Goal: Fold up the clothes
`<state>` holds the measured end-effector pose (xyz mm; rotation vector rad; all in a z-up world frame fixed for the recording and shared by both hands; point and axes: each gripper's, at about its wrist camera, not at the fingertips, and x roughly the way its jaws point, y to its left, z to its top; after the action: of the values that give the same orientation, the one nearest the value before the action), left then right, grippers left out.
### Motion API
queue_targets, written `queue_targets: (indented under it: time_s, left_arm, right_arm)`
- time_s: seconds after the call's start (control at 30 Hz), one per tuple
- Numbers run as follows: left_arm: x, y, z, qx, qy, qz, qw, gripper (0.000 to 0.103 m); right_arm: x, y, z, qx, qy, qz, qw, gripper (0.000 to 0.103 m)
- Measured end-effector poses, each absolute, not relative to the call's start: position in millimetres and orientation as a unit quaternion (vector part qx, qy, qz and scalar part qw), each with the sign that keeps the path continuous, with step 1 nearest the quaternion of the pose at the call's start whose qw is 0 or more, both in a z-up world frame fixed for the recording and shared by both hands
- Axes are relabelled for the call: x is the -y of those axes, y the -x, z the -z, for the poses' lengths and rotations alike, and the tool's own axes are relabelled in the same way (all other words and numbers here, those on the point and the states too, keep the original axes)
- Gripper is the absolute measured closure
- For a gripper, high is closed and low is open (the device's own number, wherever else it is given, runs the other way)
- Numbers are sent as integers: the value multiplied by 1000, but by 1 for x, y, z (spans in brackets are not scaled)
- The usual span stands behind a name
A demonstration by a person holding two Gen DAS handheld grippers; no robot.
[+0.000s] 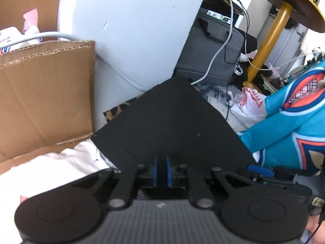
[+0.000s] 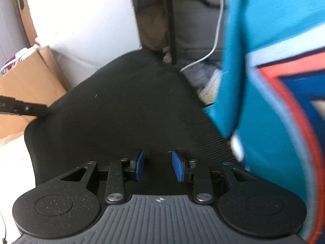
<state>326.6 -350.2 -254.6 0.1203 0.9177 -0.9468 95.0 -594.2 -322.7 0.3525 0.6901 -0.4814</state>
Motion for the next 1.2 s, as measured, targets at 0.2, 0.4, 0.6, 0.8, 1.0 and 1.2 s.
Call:
queue_targets:
  time_s: [0.2, 0.4, 0.6, 0.8, 1.0, 1.2]
  left_arm:
    - [354, -313, 250, -417, -59, 435, 796, 87]
    - [361, -304, 265, -427, -64, 418, 799, 87]
    - [368, -307, 287, -428, -81, 396, 808, 87]
    - [371, -307, 295, -433, -98, 385, 809, 87]
    - [377, -314, 295, -454, -98, 375, 802, 87]
    - [380, -315, 285, -471, -105, 363, 797, 87]
  right_arm:
    - [594, -81, 306, -315, -127, 211, 917, 65]
    - [597, -91, 312, -317, -136, 204, 916, 65]
    - [601, -107, 333, -339, -129, 202, 910, 65]
    - [599, -98, 342, -351, -112, 219, 903, 63]
    - [599, -86, 348, -351, -128, 227, 899, 56]
    - [599, -82, 347, -352, -150, 241, 892, 55]
